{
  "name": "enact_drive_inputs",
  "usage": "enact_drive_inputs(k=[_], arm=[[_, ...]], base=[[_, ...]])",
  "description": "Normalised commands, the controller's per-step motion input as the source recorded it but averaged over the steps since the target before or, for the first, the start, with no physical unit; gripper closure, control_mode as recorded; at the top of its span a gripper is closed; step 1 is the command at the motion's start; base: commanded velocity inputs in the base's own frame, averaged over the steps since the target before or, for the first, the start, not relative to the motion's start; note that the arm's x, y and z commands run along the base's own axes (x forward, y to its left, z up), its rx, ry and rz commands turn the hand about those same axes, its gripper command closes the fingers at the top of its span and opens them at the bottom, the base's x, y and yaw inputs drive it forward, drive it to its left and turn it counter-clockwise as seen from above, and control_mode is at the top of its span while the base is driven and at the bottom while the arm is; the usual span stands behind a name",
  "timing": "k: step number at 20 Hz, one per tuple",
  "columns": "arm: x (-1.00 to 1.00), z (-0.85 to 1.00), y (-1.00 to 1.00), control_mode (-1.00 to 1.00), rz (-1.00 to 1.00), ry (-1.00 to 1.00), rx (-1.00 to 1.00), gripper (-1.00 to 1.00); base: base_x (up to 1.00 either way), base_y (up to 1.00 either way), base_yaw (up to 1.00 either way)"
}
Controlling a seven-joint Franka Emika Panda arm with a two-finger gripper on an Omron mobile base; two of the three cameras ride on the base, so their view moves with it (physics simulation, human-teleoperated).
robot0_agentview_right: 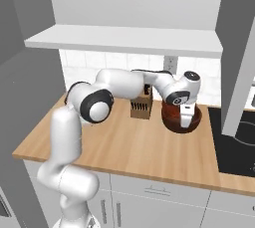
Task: Pick up the bowls on the counter and stack them on top of one another in the open cabinet. Place the smaller bowl on top of the larger bowl.
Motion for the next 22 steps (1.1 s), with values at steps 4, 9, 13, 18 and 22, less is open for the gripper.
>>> enact_drive_inputs(k=[4,9,13,18,22], arm=[[0.48,-0.24,-0.19,-1.0,-0.1,0.12,0.0,1.0],[0.67,-0.2,-0.12,-1.0,-0.1,0.14,0.0,1.0],[0.63,-0.19,-0.09,-1.0,-0.09,0.1,0.0,1.0],[0.24,-0.12,-0.08,-1.0,-0.02,0.02,0.0,-1.0],[-0.48,0.1,0.0,-1.0,0.02,0.0,0.0,-1.0]], base=[[0.0,0.0,0.0],[0.0,0.0,0.0],[0.0,0.0,0.0],[0.0,0.0,0.0],[0.0,0.0,0.0]])
